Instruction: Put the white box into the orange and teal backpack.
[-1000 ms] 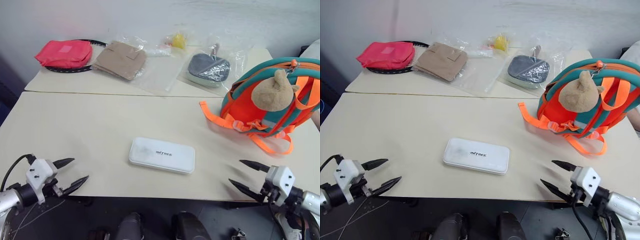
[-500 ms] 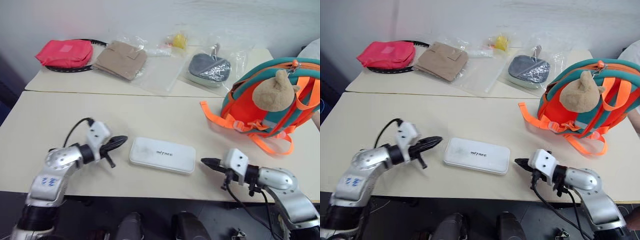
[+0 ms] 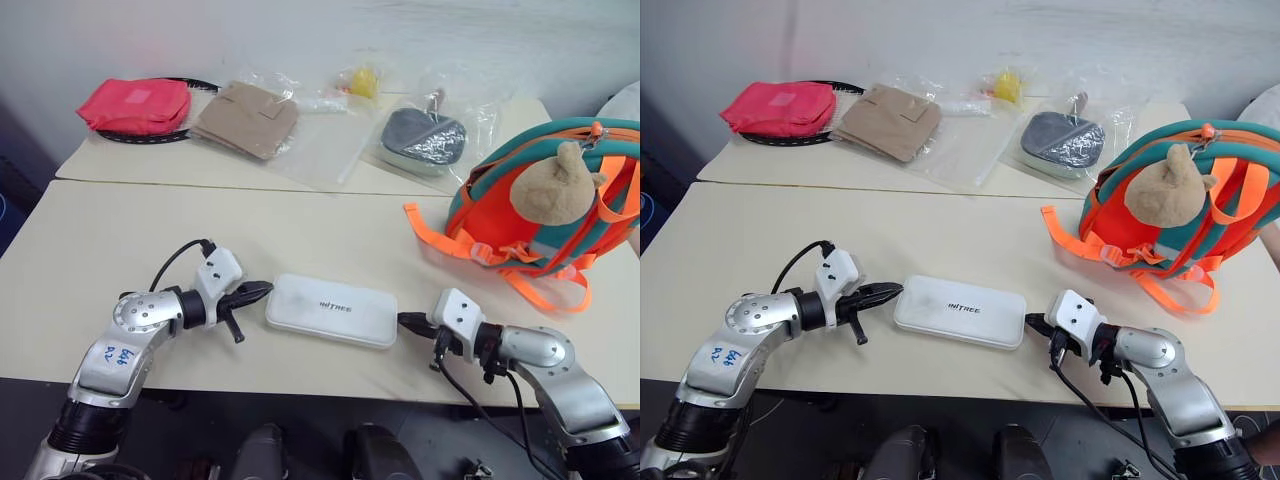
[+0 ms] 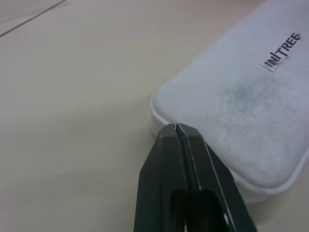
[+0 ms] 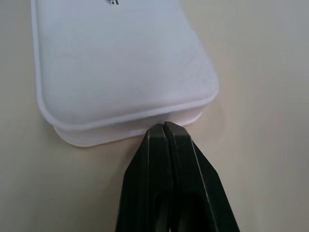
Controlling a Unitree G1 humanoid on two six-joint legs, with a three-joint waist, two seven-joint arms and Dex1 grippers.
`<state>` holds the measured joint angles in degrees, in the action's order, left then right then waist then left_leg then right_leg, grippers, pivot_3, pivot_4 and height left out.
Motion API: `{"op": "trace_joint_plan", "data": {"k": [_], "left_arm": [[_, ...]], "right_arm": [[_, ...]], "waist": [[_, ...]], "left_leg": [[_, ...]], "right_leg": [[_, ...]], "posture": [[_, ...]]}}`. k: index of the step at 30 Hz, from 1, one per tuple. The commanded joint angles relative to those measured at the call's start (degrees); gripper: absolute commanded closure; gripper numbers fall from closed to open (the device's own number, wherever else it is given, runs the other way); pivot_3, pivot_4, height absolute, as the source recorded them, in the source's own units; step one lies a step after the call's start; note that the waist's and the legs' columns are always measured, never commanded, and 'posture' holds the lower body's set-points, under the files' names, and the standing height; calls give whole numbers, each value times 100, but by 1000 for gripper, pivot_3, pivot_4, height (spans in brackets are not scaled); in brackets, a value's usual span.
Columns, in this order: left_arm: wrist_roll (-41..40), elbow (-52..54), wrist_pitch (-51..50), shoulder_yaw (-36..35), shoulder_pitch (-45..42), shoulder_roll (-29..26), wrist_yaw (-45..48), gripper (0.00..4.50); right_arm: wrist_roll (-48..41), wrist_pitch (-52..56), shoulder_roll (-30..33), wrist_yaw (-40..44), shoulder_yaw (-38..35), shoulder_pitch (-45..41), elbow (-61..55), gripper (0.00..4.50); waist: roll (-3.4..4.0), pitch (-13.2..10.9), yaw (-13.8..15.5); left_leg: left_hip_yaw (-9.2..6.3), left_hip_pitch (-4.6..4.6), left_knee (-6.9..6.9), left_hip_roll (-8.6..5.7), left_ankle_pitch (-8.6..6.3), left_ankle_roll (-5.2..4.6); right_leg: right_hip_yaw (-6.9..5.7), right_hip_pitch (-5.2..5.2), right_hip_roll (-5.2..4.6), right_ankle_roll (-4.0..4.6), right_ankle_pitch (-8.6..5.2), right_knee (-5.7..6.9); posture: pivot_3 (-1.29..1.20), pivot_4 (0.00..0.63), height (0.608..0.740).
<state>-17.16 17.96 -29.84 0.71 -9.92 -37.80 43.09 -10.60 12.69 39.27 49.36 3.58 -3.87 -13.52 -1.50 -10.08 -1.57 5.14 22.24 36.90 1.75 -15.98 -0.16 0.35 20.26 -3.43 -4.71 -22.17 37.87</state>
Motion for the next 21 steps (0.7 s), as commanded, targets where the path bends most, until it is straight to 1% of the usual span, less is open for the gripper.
{"op": "trace_joint_plan", "data": {"k": [1,8,9,11,14,16,17,18,21], "left_arm": [[-196,246,-224,95,237,42,93,4456],[-308,350,-397,-192,329,221,-206,4456],[-343,310,-402,-328,308,203,-241,4456],[-648,218,-784,-762,231,119,-295,4456],[-1752,52,-2312,-1599,-38,-89,-248,3885],[-2277,-155,-3263,-1892,-194,-378,-96,3293],[-2412,-320,-3741,-1858,-249,-646,35,3034],[-2496,-561,-4189,-1835,-365,-805,45,2684],[-2779,-1375,-5561,-1600,-876,-1028,113,1754]], "right_arm": [[-93,-109,21,33,-186,-183,58,4500],[27,-208,135,142,-203,-374,366,4500],[41,-186,172,162,-210,-379,398,4500],[82,-198,273,201,-250,-383,482,4500],[52,-240,418,301,-333,-389,592,4500],[19,-275,495,392,-367,-411,655,4500],[6,-300,525,456,-362,-439,696,4500],[2,-325,545,507,-346,-472,736,4500],[34,-434,566,676,-245,-629,876,4500]], "waist": [[0,0,0],[1,0,13],[1,0,13],[1,0,3],[1,-1,-8],[1,-1,-15],[2,-1,-21],[2,-1,-24],[7,-5,-18]], "left_leg": [[0,0,0,0,0,0],[-2,0,4,-1,-4,-6],[-3,0,5,-1,-4,-6],[-3,0,6,0,-5,-6],[-5,4,5,3,-4,-5],[-5,6,5,5,-3,-3],[-6,6,5,5,-3,-3],[-6,6,3,4,-3,-2],[-5,4,4,0,-3,-1]], "right_leg": [[-1,0,0,0,0,0],[-2,-6,-1,0,0,-3],[-3,-7,-1,0,0,-4],[-3,-7,-1,0,0,-4],[-5,-2,1,0,0,-3],[-6,2,2,0,0,-1],[-6,2,2,0,0,0],[-5,4,2,0,0,0],[-5,3,0,0,0,1]], "posture": [[0,150,740],[0,150,740],[0,150,740],[0,150,740],[0,150,740],[0,150,740],[0,150,740],[0,150,740],[0,150,740]]}}
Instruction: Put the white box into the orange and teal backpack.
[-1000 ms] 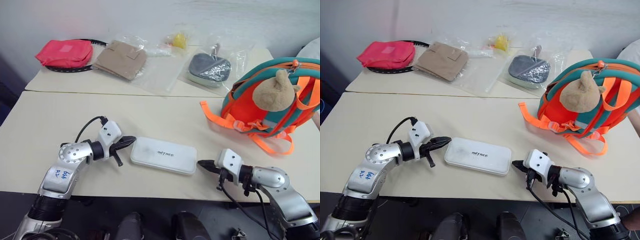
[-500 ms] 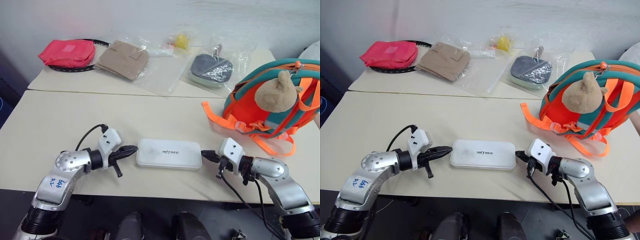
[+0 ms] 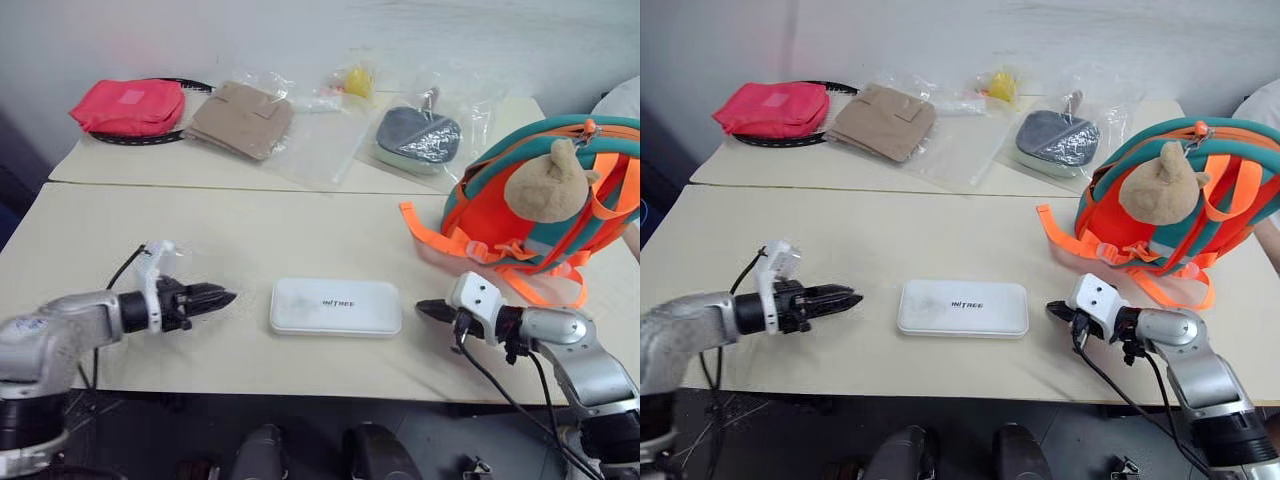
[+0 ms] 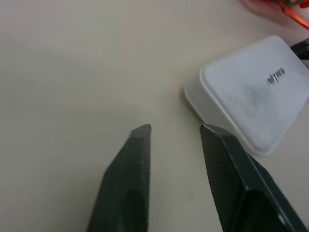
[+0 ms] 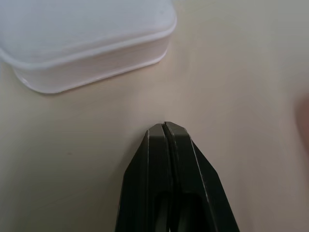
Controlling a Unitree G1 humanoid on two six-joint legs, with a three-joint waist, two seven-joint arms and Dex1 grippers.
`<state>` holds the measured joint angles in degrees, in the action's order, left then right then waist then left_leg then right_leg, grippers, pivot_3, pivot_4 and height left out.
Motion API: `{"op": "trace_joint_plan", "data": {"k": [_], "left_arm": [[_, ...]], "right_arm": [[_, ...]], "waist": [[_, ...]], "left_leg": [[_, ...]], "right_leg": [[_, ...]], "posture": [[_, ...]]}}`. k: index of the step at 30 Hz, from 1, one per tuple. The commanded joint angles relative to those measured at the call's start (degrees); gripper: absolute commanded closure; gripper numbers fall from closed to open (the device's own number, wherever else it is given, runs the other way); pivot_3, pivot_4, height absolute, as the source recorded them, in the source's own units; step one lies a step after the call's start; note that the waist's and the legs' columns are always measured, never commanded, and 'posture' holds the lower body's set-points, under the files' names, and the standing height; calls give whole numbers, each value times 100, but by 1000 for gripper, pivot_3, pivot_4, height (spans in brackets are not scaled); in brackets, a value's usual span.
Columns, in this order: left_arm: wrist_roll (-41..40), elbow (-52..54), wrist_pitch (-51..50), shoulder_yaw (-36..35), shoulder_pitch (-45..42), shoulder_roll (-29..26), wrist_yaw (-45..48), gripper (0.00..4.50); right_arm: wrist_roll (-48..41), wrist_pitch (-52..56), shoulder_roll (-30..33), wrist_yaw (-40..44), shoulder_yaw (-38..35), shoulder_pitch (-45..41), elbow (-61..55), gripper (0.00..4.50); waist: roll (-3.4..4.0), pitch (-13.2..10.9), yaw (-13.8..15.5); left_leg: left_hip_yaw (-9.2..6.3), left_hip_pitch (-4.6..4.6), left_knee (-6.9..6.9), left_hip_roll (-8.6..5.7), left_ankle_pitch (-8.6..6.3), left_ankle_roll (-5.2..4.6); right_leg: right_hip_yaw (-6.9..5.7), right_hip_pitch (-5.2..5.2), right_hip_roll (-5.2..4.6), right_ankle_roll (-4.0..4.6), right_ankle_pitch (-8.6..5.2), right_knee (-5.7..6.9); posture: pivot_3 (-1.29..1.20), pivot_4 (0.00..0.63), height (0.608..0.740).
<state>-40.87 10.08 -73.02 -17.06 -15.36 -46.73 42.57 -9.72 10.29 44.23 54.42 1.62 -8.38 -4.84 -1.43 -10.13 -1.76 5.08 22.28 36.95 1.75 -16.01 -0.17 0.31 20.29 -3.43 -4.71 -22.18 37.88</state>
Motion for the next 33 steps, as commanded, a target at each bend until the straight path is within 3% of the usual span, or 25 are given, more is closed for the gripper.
{"op": "trace_joint_plan", "data": {"k": [1,10,17,21,28,33], "left_arm": [[-445,-754,-1614,352,-509,-167,187,1500],[-1806,-2893,-1948,973,-1865,552,-695,1500],[-2590,-3361,-1948,942,-2139,1091,-1620,1500],[-2428,-3527,-1948,526,-2346,1643,-2119,1500],[-2877,-3410,-1948,669,-2387,2024,-2177,1500],[-3387,-3155,-1948,876,-2289,1981,-2072,2563]], "right_arm": [[-27,-234,57,212,2,-258,58,4500],[114,-379,-70,375,341,-585,248,4500],[141,-401,-202,342,479,-568,240,4500],[204,-624,-299,437,572,-581,351,4500],[201,-978,-357,596,602,-618,615,4500],[70,-1163,-354,664,483,-569,659,4500]], "waist": [[-1,-1,1],[-1,0,26],[-1,0,11],[-2,0,24],[-3,0,20],[-3,0,15]], "left_leg": [[0,1,1,1,0,0],[-10,10,15,-5,-1,-1],[-8,13,17,0,3,6],[-8,14,22,-1,3,6],[-8,13,22,-3,4,8],[-8,13,22,-2,5,9]], "right_leg": [[0,0,1,0,0,-1],[-7,4,-4,0,0,6],[-7,15,-2,0,0,15],[-7,13,-2,0,0,14],[-9,11,-1,0,0,13],[-10,11,0,0,0,12]], "posture": [[0,150,740],[0,150,740],[0,150,740],[0,150,740],[0,150,740],[0,150,740]]}}
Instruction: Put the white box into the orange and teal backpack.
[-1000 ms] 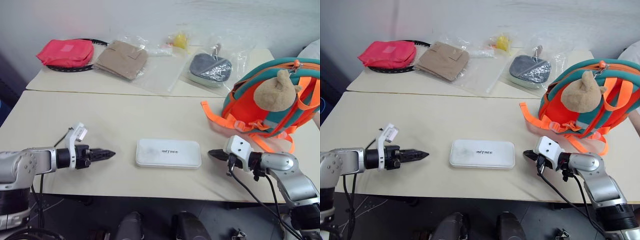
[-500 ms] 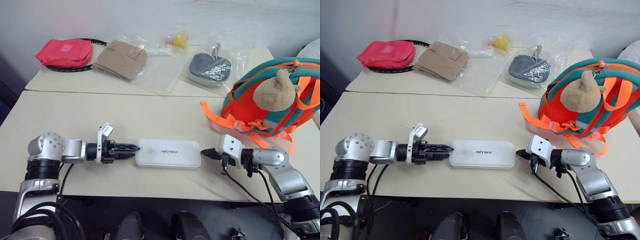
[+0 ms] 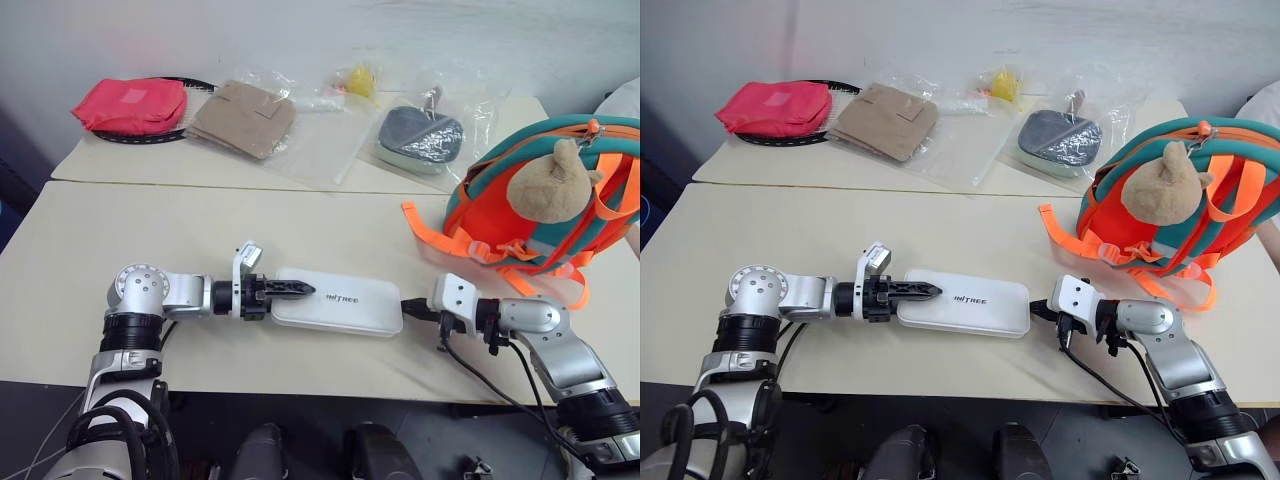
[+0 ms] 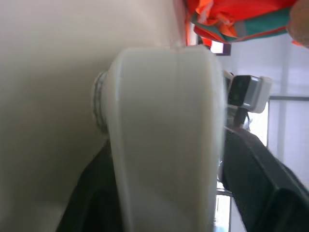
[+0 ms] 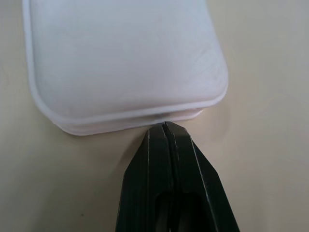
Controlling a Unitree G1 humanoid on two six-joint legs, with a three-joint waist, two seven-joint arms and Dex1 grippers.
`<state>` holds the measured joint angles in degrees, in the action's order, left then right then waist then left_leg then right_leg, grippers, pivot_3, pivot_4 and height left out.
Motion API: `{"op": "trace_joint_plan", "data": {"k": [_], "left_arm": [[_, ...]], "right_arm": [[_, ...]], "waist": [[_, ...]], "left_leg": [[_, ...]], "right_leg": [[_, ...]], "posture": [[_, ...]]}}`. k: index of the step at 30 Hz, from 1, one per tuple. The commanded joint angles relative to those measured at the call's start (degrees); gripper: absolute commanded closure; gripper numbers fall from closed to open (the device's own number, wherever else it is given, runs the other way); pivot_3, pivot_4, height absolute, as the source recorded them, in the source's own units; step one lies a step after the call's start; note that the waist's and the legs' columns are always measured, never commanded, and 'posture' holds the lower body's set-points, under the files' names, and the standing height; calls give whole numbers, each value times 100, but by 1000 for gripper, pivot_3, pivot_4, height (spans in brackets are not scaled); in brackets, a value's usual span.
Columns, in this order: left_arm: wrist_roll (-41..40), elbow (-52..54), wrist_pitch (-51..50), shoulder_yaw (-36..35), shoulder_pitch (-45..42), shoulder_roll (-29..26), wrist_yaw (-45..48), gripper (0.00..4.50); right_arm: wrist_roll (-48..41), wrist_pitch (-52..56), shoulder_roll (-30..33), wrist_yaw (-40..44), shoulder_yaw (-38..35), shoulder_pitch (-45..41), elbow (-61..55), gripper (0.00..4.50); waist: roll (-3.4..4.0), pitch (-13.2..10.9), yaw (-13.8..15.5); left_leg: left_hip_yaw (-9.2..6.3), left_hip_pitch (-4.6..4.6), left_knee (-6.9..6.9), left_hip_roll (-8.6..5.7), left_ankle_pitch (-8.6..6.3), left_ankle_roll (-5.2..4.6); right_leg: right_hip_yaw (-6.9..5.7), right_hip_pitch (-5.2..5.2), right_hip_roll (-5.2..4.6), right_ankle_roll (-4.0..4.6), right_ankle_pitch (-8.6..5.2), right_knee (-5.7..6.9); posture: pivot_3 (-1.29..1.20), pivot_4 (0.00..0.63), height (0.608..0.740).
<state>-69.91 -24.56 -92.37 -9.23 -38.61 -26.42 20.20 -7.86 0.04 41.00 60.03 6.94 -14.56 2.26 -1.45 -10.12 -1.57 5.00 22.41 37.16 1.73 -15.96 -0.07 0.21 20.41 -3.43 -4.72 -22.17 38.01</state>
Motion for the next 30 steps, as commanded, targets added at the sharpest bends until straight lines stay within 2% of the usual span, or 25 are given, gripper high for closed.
{"op": "trace_joint_plan", "data": {"k": [1,2,5,8,11,14,17,19,25,29,30], "left_arm": [[-563,353,-13,134,58,-97,152,2905],[-650,440,-13,176,94,-174,184,3141],[-837,741,-13,92,210,-349,235,3198],[-753,1589,316,-287,524,-476,439,3198],[-427,2679,1418,-724,1115,-590,1178,3198],[-582,3053,2245,-1405,1463,-441,1647,3198],[-50,3502,2904,-1339,1828,-742,2458,3198],[366,3755,3453,-1210,2038,-931,3001,3198],[995,3830,4183,-821,2170,-1145,3651,3198],[1235,3813,4457,-675,2185,-1081,3693,3198],[1267,3839,4459,-659,2219,-1095,3650,3198]], "right_arm": [[-179,-161,-18,116,-113,108,-67,4500],[-278,-180,-9,129,-216,194,-104,4500],[-781,-29,19,114,-691,577,-341,4500],[-1357,186,79,-109,-1588,1357,-751,3624],[-1788,340,3,-416,-2738,2379,-1151,2608],[-1894,244,-176,-699,-3607,3220,-1306,1619],[-1920,7,-317,-835,-4207,3599,-998,608],[-2044,-40,-236,-919,-4608,3452,-500,30],[-2160,-20,385,-560,-4556,2278,435,30],[-2090,144,682,-265,-3941,1105,1015,30],[-2263,496,663,-250,-3770,842,928,30]], "waist": [[0,0,-8],[0,0,-3],[0,0,4],[2,-1,15],[5,-3,32],[5,-3,30],[7,-4,-8],[8,-5,-28],[26,-15,-27],[27,-16,-18],[28,-17,-15]], "left_leg": [[0,0,-1,0,0,0],[1,0,-1,0,0,0],[-1,1,-3,1,0,1],[-2,2,-4,0,0,1],[-8,5,-7,-1,-1,2],[-7,1,-12,1,-2,5],[-7,-30,-15,5,-1,8],[4,-65,-33,5,-10,13],[31,-105,-81,4,-14,8],[28,-104,-96,9,-9,12],[29,-102,-96,10,-8,12]], "right_leg": [[1,0,0,0,0,-1],[2,0,0,0,0,-1],[1,0,1,0,0,-2],[1,-3,0,0,0,-5],[-2,-9,-1,0,0,-17],[-2,-18,5,0,0,-31],[-3,-60,12,-1,-1,-53],[5,-94,15,-1,-1,-67],[22,-116,14,-1,-1,-98],[21,-105,19,-1,-1,-100],[23,-102,21,-1,-1,-99]], "posture": [[0,150,740],[0,150,740],[0,150,740],[0,150,740],[0,150,740],[0,150,740],[0,150,740],[0,150,740],[0,150,740],[0,150,740],[0,150,740]]}}
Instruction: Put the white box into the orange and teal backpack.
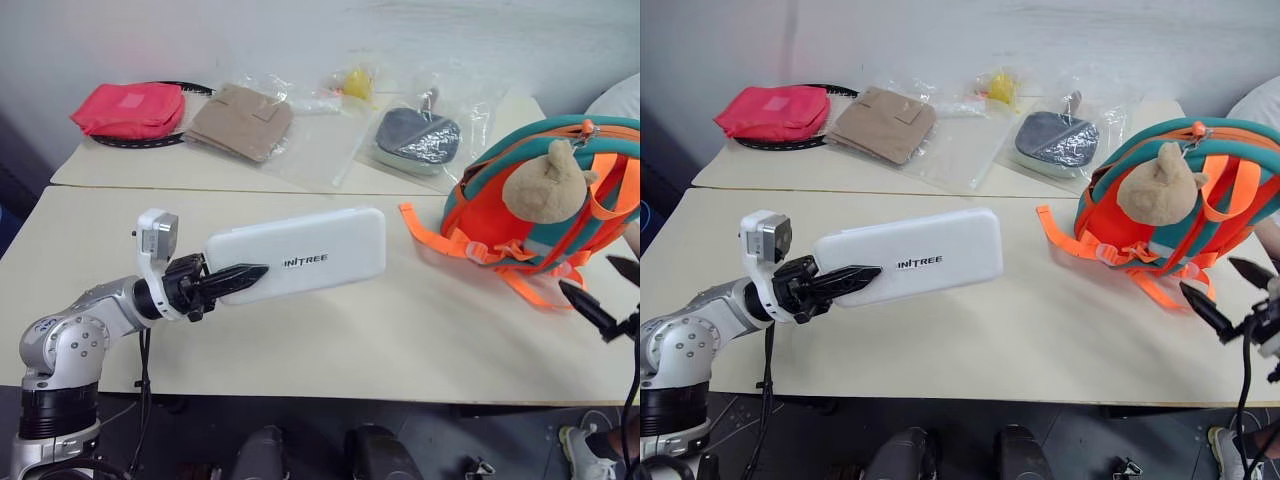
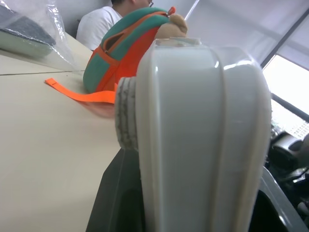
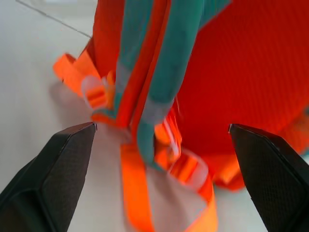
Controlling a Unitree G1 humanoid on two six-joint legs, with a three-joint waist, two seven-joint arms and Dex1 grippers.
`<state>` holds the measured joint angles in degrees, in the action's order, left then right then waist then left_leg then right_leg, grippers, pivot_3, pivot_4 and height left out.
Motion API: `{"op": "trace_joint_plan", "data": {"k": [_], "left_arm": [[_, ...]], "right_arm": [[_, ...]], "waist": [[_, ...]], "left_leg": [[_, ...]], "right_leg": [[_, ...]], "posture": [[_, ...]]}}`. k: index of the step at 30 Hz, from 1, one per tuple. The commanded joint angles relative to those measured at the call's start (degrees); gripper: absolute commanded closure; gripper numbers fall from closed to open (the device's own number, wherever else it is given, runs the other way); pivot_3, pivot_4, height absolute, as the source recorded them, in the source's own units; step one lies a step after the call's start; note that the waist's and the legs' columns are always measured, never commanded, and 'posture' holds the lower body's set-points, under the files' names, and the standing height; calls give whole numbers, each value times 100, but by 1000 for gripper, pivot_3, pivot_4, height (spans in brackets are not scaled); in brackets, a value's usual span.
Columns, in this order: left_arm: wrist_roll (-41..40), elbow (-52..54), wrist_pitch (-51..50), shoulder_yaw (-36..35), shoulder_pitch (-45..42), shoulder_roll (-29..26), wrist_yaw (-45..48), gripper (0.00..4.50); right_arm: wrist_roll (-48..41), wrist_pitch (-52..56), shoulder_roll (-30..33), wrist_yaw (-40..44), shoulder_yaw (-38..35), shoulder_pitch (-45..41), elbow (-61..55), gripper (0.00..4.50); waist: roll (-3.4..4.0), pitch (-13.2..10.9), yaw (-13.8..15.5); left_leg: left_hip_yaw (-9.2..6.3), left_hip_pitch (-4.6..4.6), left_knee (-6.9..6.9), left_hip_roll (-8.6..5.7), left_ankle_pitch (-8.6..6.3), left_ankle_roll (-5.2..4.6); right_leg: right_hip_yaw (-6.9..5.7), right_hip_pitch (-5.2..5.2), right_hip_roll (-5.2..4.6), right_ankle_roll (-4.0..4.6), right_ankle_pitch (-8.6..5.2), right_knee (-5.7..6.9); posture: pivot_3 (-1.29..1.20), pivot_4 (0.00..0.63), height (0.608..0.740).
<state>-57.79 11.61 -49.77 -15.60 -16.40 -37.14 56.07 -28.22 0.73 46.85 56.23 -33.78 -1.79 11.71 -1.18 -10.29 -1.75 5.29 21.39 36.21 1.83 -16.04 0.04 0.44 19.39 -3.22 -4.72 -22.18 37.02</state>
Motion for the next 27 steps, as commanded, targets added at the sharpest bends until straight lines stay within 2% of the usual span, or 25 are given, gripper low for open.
{"op": "trace_joint_plan", "data": {"k": [1,3,6,12,16,18,23,27], "left_arm": [[98,261,190,-4,52,-76,36,3198],[93,322,182,-63,172,-143,-3,3198],[-45,347,178,-370,337,-87,-256,3198],[-334,261,189,-962,576,107,-773,3198],[-523,31,178,-1246,450,264,-1196,3198],[-623,-121,160,-1388,346,339,-1458,3198],[-698,-518,89,-1580,229,408,-1884,3198],[-800,-716,33,-1715,313,388,-1882,3198]], "right_arm": [[-324,706,66,168,530,-686,-160,30],[-438,1068,31,274,878,-1045,-378,30],[-415,1182,-77,339,1173,-1475,-265,614],[-309,1052,-461,354,1508,-1950,45,2648],[-472,1227,-835,278,1693,-2027,-357,4021],[-777,1590,-1131,192,1876,-2060,-907,4474],[-1438,2448,-1803,216,2669,-2131,-2117,4478],[-1932,3074,-2118,126,3163,-2223,-2911,4478]], "waist": [[1,-1,-5],[5,-4,-14],[6,-4,-1],[5,-4,3],[5,-4,-8],[4,-4,-31],[3,-5,-136],[-3,-9,-148]], "left_leg": [[-1,4,0,0,1,-1],[1,7,1,3,1,-1],[-4,12,2,5,1,-2],[-5,14,4,1,-1,-7],[-6,14,5,2,0,-7],[-7,14,4,3,0,-6],[-7,14,-4,9,3,2],[-9,23,-5,8,2,2]], "right_leg": [[0,5,-1,0,0,0],[2,10,0,0,0,3],[-1,13,-2,-1,0,3],[-5,12,-11,-1,0,4],[-7,13,-10,-1,0,6],[-7,14,-10,-1,0,7],[-8,24,-6,-1,0,16],[-11,33,-8,-1,0,37]], "posture": [[0,150,740],[0,150,740],[0,150,740],[0,150,740],[0,150,740],[0,150,740],[0,150,740],[0,150,740]]}}
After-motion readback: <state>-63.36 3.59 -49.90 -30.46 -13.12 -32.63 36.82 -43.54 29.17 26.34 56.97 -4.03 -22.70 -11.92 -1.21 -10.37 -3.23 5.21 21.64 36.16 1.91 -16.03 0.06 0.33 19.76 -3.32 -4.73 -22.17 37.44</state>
